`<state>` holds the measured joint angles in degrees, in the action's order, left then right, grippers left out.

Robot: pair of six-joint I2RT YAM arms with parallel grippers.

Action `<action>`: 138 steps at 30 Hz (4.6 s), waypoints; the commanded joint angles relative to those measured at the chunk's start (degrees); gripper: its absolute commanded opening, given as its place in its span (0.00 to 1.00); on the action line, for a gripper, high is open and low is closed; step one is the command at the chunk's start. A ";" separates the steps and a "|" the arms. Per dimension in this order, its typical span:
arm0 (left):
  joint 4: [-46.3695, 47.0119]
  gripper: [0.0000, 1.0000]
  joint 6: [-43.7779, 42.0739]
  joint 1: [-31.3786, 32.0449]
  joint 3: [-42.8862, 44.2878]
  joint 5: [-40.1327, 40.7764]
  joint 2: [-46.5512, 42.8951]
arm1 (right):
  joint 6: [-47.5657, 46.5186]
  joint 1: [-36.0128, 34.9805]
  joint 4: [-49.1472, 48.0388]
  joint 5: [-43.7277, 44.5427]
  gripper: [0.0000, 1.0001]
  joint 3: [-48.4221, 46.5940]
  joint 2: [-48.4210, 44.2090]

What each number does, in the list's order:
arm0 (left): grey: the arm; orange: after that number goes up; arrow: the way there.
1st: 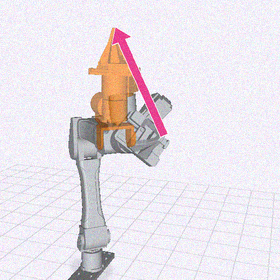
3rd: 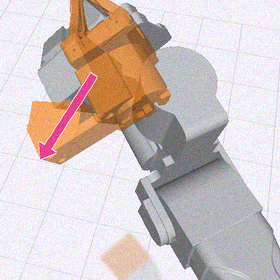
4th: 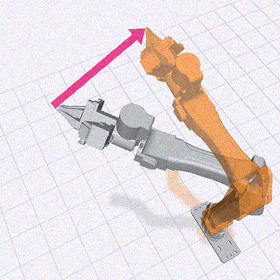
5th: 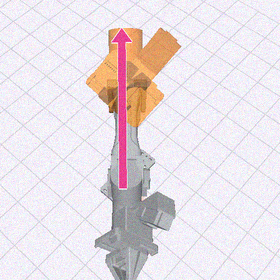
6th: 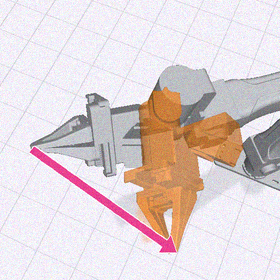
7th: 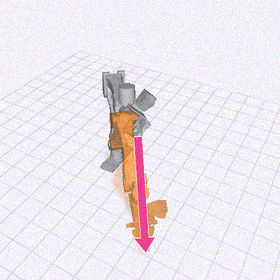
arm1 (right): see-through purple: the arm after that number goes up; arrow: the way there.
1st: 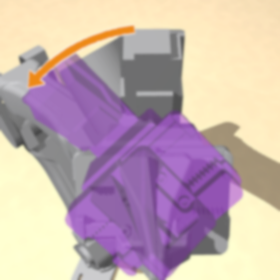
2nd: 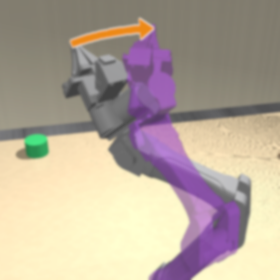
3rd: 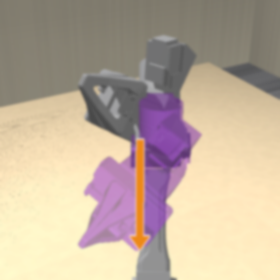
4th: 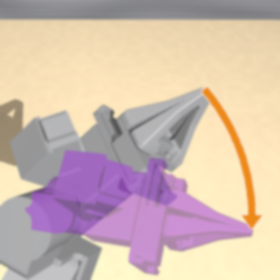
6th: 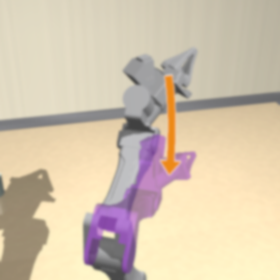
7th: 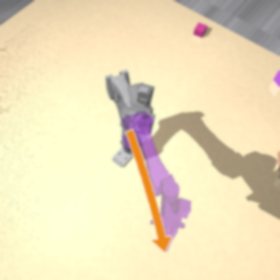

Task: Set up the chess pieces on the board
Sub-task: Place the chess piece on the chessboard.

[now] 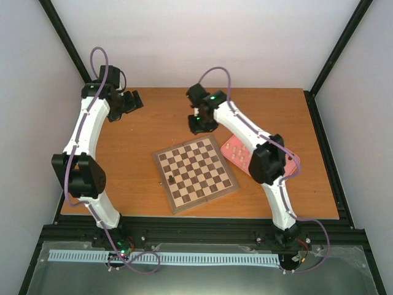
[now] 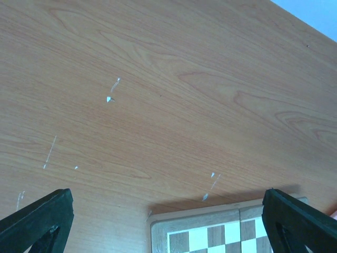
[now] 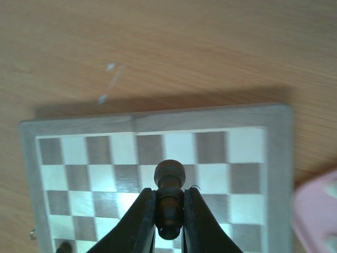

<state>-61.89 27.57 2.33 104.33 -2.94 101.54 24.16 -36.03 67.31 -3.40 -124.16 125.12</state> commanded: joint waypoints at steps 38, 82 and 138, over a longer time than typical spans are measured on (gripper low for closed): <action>0.80 1.00 0.73 0.18 -7.13 1.40 -9.08 | -12.15 -21.53 14.42 -4.22 0.03 -17.26 18.95; 0.87 1.00 0.38 0.16 -7.57 1.26 -9.14 | -13.31 -22.86 15.75 -2.51 0.23 -17.35 19.77; 0.69 1.00 0.03 0.18 -7.57 2.40 -9.12 | -14.83 -22.59 13.20 -3.16 0.14 -18.19 20.19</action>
<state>-61.36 27.64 2.33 96.31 -1.21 93.78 9.43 -58.22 81.06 -7.99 -141.27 144.57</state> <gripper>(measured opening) 0.998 0.143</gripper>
